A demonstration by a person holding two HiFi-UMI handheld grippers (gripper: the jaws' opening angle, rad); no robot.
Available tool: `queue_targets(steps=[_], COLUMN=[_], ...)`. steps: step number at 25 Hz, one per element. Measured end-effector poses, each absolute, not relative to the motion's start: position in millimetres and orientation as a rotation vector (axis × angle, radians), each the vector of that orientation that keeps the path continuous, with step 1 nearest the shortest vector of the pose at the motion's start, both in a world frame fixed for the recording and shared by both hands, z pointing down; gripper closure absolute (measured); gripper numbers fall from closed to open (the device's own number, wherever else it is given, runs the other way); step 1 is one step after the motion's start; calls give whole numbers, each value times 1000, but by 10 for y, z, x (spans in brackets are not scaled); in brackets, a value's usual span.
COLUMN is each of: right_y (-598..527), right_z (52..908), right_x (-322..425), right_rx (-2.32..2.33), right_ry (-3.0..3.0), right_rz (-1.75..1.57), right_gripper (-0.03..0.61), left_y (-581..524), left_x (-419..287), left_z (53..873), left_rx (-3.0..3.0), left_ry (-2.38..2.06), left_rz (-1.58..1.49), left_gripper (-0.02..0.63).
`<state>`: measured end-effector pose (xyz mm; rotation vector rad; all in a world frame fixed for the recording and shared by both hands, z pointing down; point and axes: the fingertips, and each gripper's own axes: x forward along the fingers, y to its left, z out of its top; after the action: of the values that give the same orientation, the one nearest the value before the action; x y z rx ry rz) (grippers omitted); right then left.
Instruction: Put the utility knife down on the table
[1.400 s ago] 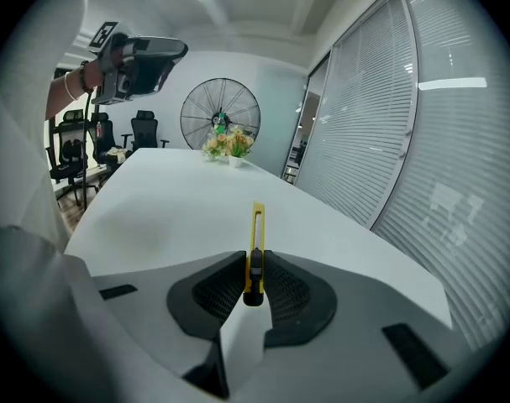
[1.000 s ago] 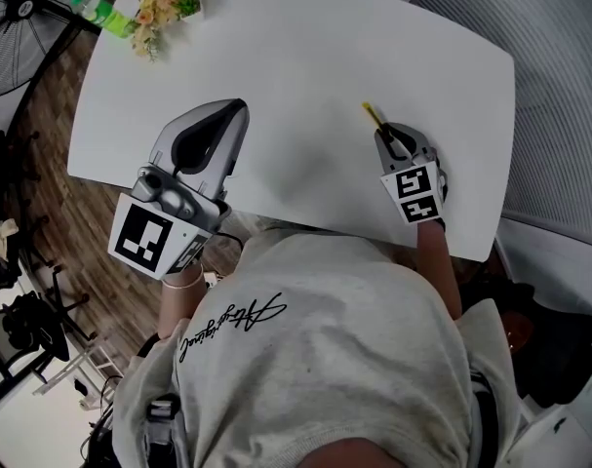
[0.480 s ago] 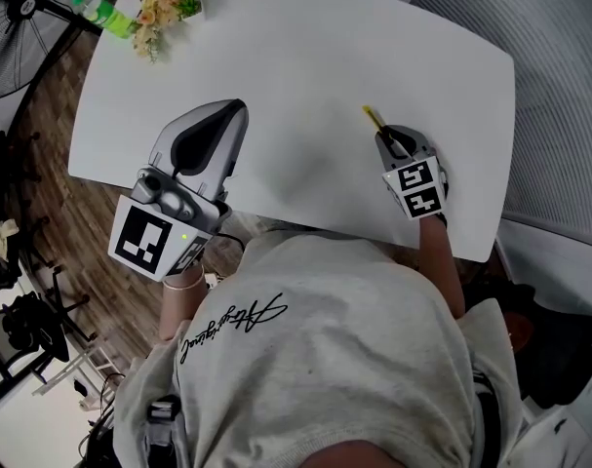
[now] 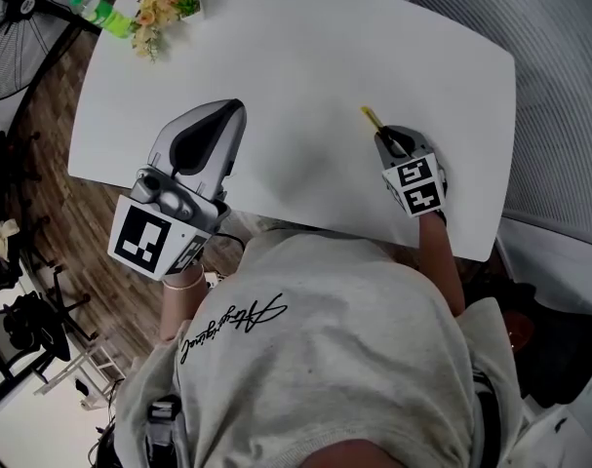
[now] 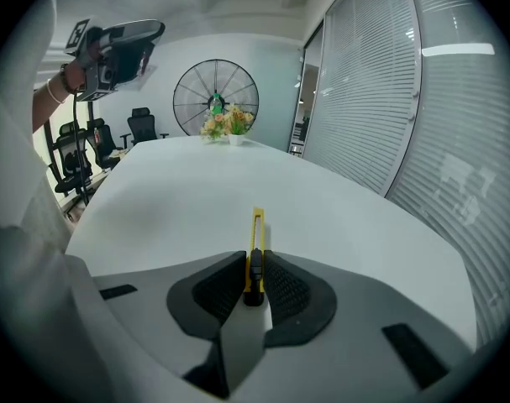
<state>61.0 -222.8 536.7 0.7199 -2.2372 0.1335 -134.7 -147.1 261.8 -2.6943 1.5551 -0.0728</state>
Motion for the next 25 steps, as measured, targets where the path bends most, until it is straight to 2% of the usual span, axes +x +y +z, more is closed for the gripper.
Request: queue_targets(steps=[25], right_y=[-2203], right_z=[5343], right_x=[634], right_rx=[740], right_ry=[-2248], right_rz=[182], right_gripper=[500], left_y=[-1483], left_x=[-1286], left_z=[2585], left_rx=[-2704], left_ry=[1535], left_rz=[-53], left_gripper=[617])
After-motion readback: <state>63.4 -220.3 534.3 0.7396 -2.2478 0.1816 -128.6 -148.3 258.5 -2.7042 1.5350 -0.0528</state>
